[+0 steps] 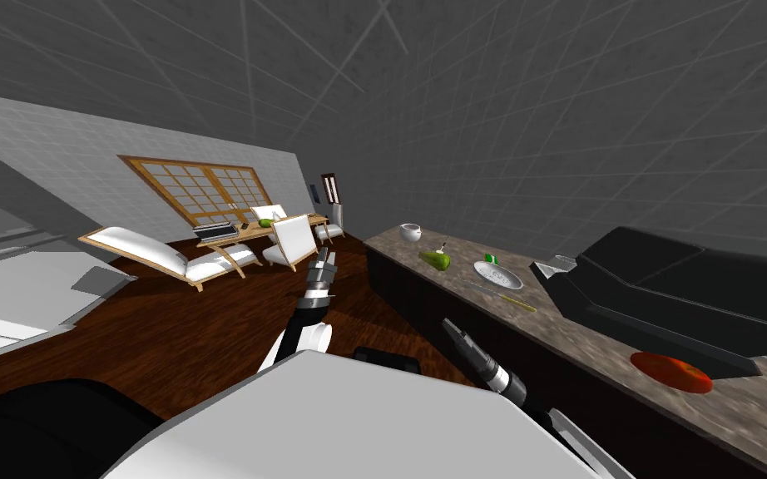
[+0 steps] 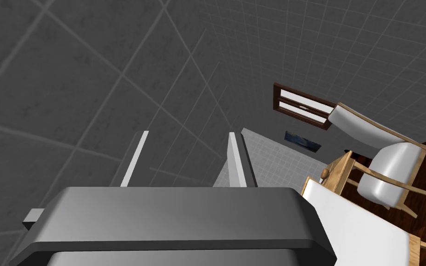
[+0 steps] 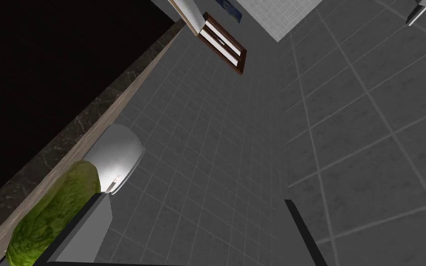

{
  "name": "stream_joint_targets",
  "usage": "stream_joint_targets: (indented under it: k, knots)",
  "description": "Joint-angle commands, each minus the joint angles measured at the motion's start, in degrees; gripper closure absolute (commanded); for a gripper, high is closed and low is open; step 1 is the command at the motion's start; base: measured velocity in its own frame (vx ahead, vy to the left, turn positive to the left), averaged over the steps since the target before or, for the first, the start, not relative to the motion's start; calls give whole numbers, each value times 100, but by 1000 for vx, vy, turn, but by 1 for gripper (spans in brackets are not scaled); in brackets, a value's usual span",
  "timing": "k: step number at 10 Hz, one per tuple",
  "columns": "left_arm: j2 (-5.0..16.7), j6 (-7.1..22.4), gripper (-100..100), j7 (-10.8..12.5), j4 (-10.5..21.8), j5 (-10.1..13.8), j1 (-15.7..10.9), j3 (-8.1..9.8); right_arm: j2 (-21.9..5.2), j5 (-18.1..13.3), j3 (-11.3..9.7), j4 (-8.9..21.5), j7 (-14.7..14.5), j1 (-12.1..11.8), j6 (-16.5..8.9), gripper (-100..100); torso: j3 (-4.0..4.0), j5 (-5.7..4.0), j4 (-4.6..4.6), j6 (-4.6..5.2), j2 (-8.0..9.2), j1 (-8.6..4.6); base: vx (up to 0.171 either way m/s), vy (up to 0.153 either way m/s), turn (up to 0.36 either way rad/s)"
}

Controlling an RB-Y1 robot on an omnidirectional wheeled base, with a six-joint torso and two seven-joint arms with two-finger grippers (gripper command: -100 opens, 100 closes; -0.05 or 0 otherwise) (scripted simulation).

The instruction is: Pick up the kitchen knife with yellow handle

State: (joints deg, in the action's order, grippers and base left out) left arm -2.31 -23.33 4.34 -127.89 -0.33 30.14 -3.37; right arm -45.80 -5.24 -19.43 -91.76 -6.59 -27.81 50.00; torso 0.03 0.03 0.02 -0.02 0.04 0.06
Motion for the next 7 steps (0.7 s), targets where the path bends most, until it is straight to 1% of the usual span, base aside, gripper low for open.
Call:
stream_joint_targets:
  k: [1,2,3,4,5,6,7]
  knots:
    - [0,0,0,0,0,0,0,0,-197,-43,-65,284,-42,-10,96,-100,0,0,0,0,0,0,10,47,127]
    - [0,0,0,0,0,0,1,1,-419,-144,-212,475,-98,32,207,-100,0,1,0,6,0,1,11,68,182]
    - [0,0,0,0,0,0,0,0,-554,-144,-212,647,-98,32,207,-100,0,2,0,3,0,8,13,57,112]
    - [0,0,0,0,0,0,1,1,-757,-250,-355,814,-155,80,310,-100,0,2,0,6,0,6,17,62,188]
    - [0,0,0,0,0,0,0,0,-908,-250,-355,1018,-155,80,310,-100,-1,2,0,2,-2,7,18,46,133]
    - [0,0,0,0,0,0,1,1,-1079,-362,-495,1241,-211,131,406,-100,-1,2,-1,5,-2,2,27,51,275]
    - [0,0,0,0,0,0,0,0,-1263,-362,-495,1390,-211,131,406,-100,-3,2,-1,0,-6,3,21,36,97]
